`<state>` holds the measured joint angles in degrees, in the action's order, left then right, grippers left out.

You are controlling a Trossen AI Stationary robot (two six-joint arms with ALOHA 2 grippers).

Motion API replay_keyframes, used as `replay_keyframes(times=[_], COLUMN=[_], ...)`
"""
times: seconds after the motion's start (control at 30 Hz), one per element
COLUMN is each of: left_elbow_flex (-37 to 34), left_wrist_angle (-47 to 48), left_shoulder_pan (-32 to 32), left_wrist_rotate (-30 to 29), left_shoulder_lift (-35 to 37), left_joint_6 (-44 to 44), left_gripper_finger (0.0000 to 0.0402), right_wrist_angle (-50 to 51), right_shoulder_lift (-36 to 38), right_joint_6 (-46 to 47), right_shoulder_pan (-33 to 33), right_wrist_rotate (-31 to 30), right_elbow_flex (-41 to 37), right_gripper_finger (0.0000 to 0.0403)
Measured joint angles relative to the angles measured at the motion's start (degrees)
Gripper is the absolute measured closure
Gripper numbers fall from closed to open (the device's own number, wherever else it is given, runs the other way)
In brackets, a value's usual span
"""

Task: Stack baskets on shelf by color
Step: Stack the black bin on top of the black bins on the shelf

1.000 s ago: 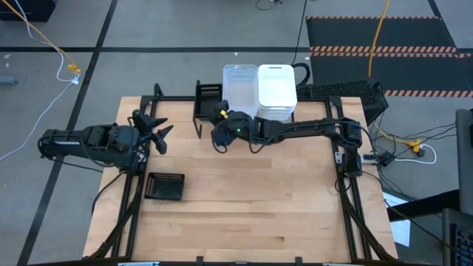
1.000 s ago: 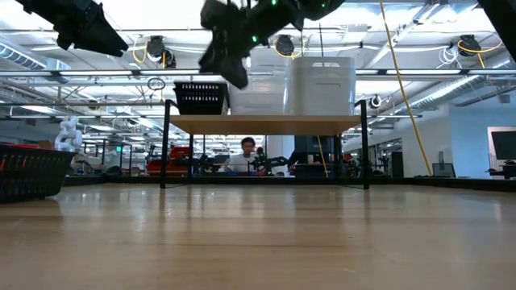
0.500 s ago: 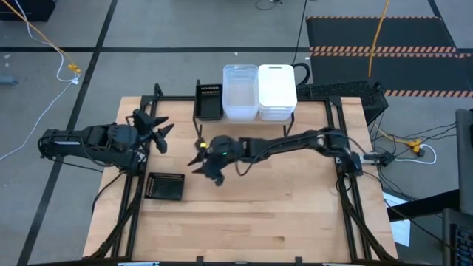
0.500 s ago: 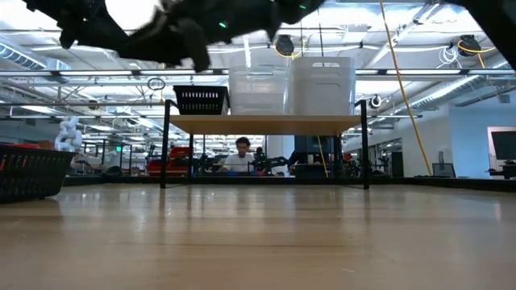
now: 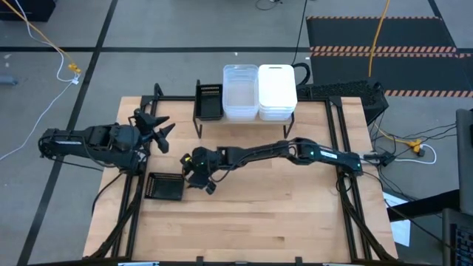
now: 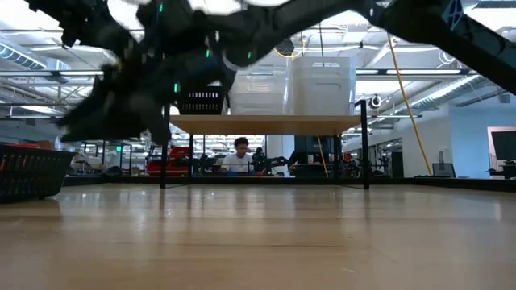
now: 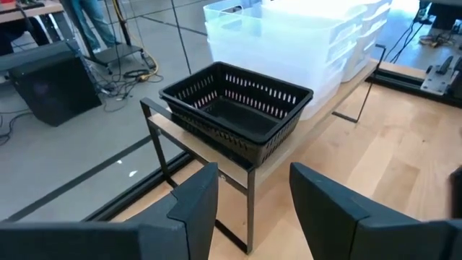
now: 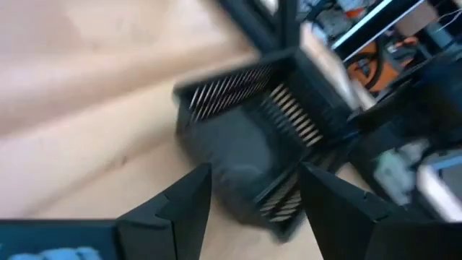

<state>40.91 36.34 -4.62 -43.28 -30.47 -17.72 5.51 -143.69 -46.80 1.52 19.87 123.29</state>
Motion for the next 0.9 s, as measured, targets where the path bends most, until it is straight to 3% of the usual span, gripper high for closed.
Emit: replay_keyframes(times=[0.37, 0.5, 0.9], left_elbow_flex=[-0.01, 0.00, 0.00], left_wrist_angle=[0.04, 0.04, -0.02], left_shoulder_pan=[0.04, 0.04, 0.04], left_wrist_rotate=[-1.78, -1.83, -1.89], left_shoulder_lift=[-0.42, -0.40, -0.71], left_joint_6=[-0.02, -0.02, -0.07], left_gripper_finger=[0.0227, 0.0227, 0.0227], right_wrist_angle=[-6.54, -7.99, -4.23], right_shoulder_lift=[-4.75, -4.78, -4.97], right_joint_6=[-4.03, -5.11, -4.95], right_shoulder_pan=[-0.81, -0.81, -0.79], right_wrist_rotate=[1.17, 1.15, 0.93], right_elbow_flex=[-0.16, 0.08, -0.03], right_gripper_finger=[0.0201, 0.0218, 0.0377])
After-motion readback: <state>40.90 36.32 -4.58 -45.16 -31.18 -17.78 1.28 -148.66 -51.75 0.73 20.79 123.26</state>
